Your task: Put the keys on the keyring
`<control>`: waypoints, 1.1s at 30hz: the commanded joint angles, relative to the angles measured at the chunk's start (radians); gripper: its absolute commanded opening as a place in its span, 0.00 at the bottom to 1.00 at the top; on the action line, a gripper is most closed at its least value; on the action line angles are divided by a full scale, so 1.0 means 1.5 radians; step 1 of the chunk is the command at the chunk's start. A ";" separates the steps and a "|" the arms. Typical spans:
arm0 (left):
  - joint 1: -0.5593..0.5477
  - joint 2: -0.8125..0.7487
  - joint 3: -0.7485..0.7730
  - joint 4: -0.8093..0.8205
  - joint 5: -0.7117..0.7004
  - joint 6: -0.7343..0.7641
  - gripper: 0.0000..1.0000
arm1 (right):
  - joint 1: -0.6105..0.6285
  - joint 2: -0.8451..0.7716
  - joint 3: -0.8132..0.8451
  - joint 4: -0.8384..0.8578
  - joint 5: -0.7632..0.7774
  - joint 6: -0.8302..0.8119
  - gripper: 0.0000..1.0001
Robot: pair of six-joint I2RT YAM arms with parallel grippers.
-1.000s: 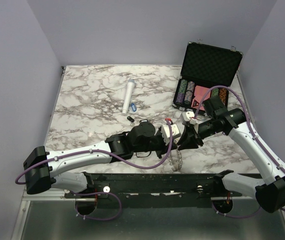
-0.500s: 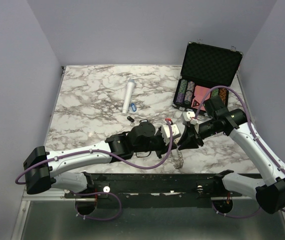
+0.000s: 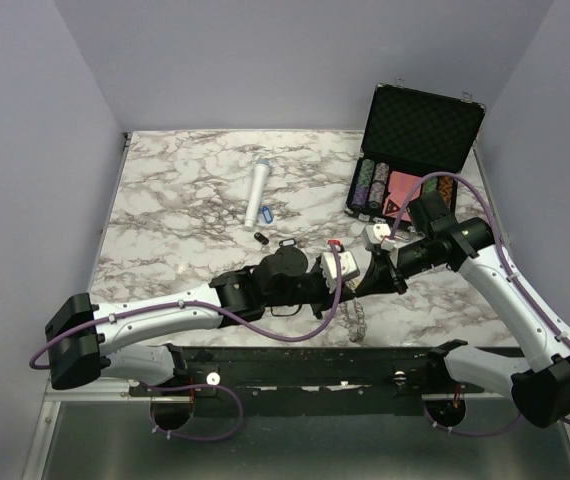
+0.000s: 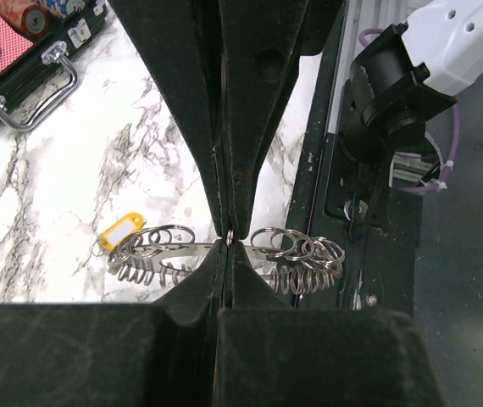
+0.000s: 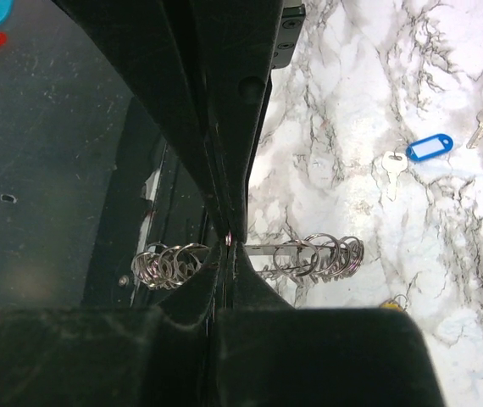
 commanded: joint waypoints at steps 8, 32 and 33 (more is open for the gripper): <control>-0.002 -0.154 -0.219 0.272 -0.008 -0.011 0.34 | -0.003 -0.015 0.026 -0.113 -0.060 -0.155 0.01; -0.029 -0.097 -0.326 0.616 -0.021 0.061 0.51 | -0.002 0.031 0.034 -0.177 -0.107 -0.299 0.00; -0.030 -0.094 -0.324 0.616 -0.021 0.063 0.50 | -0.002 0.032 0.034 -0.176 -0.107 -0.298 0.00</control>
